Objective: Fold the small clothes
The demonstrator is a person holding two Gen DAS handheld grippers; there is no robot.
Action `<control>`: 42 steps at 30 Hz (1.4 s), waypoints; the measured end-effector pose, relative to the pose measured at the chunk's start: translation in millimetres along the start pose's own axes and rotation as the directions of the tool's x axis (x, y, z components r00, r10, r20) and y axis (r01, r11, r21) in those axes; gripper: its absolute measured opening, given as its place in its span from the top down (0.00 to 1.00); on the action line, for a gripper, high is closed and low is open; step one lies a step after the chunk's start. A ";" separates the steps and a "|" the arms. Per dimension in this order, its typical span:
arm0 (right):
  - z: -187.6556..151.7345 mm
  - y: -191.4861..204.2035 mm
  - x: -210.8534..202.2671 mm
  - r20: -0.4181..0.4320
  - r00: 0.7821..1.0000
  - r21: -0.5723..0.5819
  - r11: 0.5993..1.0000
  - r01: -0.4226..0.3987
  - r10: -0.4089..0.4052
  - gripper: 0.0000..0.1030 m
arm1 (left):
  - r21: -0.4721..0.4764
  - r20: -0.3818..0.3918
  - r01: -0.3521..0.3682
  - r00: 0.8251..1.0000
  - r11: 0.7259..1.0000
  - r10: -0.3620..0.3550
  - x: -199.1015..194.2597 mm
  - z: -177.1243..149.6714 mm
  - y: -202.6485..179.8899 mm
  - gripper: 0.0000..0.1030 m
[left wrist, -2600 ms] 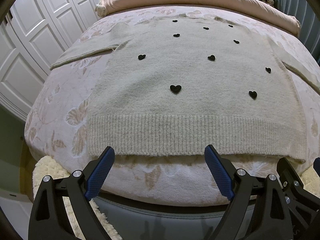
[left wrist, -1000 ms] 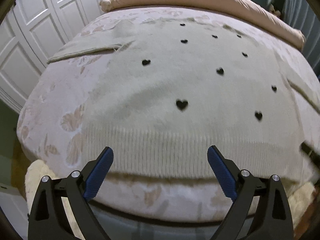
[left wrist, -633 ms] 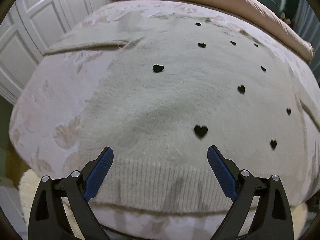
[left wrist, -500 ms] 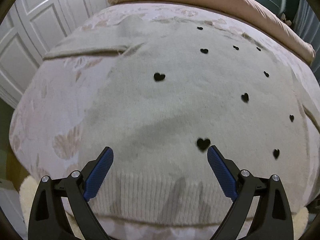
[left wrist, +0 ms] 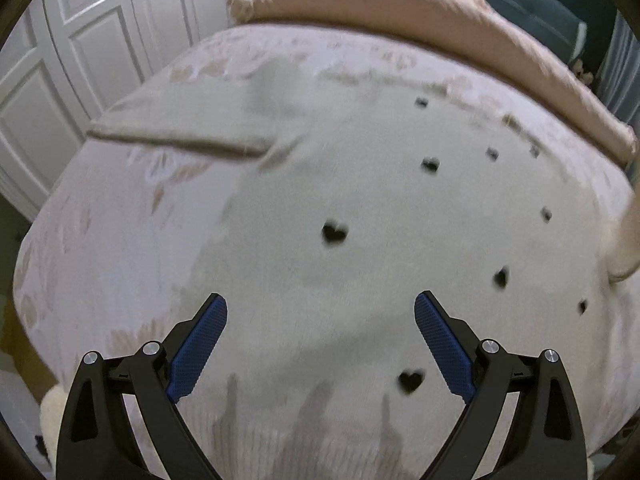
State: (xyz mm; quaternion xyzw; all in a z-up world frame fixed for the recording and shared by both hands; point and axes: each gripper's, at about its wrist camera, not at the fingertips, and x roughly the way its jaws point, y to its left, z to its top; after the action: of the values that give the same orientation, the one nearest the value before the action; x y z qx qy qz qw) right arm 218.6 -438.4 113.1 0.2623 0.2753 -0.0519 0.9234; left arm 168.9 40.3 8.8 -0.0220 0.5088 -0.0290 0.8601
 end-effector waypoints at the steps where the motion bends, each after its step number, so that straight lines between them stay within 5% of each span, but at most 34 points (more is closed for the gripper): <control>1: -14.6 42.5 13.9 -0.046 0.996 -0.071 0.994 -0.078 0.074 0.80 | -0.005 0.009 0.018 1.000 1.000 -0.018 -1.8 5.3 -0.8 0.10; 2: -32.6 75.4 28.9 -0.093 0.989 -0.117 0.985 -0.128 0.118 0.79 | -0.015 0.020 0.034 0.999 0.999 -0.034 -3.2 11.5 -1.2 0.10; 4: -80.1 127.6 66.0 -0.182 0.975 -0.204 0.964 -0.167 0.131 0.58 | -0.040 0.045 0.076 0.996 0.996 -0.074 -4.2 25.1 -2.4 0.10; 8: -165.4 155.7 127.2 -0.339 0.941 -0.236 0.967 -0.096 0.010 0.55 | -0.087 0.033 0.179 0.984 0.980 -0.176 7.6 51.0 -2.8 0.10; 12: -184.6 106.0 96.5 -0.353 0.935 -0.047 0.998 -0.047 0.027 0.54 | -0.126 0.019 0.247 0.969 0.961 -0.246 31.0 73.7 -4.2 0.10; 19: -194.2 21.2 35.7 -0.342 0.936 0.105 0.986 0.128 -0.085 0.40 | -0.283 -0.087 0.297 0.939 0.912 -0.333 111.2 91.0 -13.3 0.10; 22: -190.8 -3.4 42.4 -0.353 0.931 0.178 0.971 0.161 -0.090 0.40 | -0.343 -0.105 0.270 0.940 0.899 -0.323 127.0 87.1 -12.4 0.21; 23: -191.4 -6.6 47.4 -0.354 0.931 0.195 0.967 0.166 -0.088 0.40 | -0.349 -0.100 0.260 0.945 0.900 -0.311 127.2 88.1 -12.6 0.33; 25: -189.2 -11.6 57.4 -0.355 0.932 0.222 0.962 0.161 -0.074 0.40 | -0.320 -0.088 0.316 0.929 0.893 -0.360 127.3 96.9 -17.5 0.83; 26: -186.5 -11.3 64.6 -0.349 0.935 0.235 0.960 0.150 -0.060 0.45 | -0.311 -0.087 0.369 0.907 0.876 -0.412 128.4 105.9 -20.4 0.94; 28: -174.2 -5.8 73.2 -0.333 0.942 0.242 0.963 0.119 -0.032 0.94 | -0.294 -0.033 0.404 0.901 0.866 -0.432 116.7 124.3 -23.7 0.95; 31: -136.1 16.0 46.4 -0.135 0.991 0.245 0.970 0.011 0.023 0.94 | -0.171 0.134 0.460 0.887 0.871 -0.442 71.6 161.8 -37.5 0.96; 34: -118.3 22.9 17.7 0.034 0.997 0.245 0.967 -0.071 0.065 0.94 | -0.066 0.273 0.482 0.851 0.874 -0.449 31.9 183.2 -47.4 0.95; 36: -133.7 10.1 34.4 -0.018 1.000 0.224 0.975 0.007 -0.003 0.94 | -0.045 0.251 0.446 0.871 0.894 -0.422 46.3 177.6 -52.7 0.94; 37: -145.3 4.1 55.4 -0.104 0.992 0.193 0.977 0.087 -0.068 0.94 | -0.037 0.196 0.401 0.901 0.915 -0.387 67.4 168.0 -55.4 0.94; 38: -160.7 -4.0 80.5 -0.218 0.967 0.163 0.972 0.168 -0.131 0.94 | -0.036 0.090 0.331 0.941 0.943 -0.327 106.7 154.3 -62.0 0.94; 39: -180.1 -12.7 104.1 -0.333 0.929 0.153 0.963 0.222 -0.161 0.95 | -0.050 0.009 0.289 0.957 0.956 -0.289 131.1 141.9 -62.6 0.95; 40: -184.1 -12.5 101.8 -0.305 0.940 0.162 0.965 0.209 -0.152 0.94 | -0.072 -0.059 0.254 0.964 0.964 -0.259 153.4 128.6 -60.6 0.95; 42: -174.6 -0.5 90.5 -0.281 0.947 0.145 0.968 0.203 -0.157 0.93 | -0.078 -0.028 0.257 0.965 0.963 -0.259 157.6 119.0 -57.7 0.94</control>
State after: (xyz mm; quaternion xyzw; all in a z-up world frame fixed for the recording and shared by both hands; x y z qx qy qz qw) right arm 210.8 -344.8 -59.7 0.3192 0.4149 -0.1239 0.8430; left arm 347.4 -27.7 -67.8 -0.1194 0.5185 -0.1223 0.8378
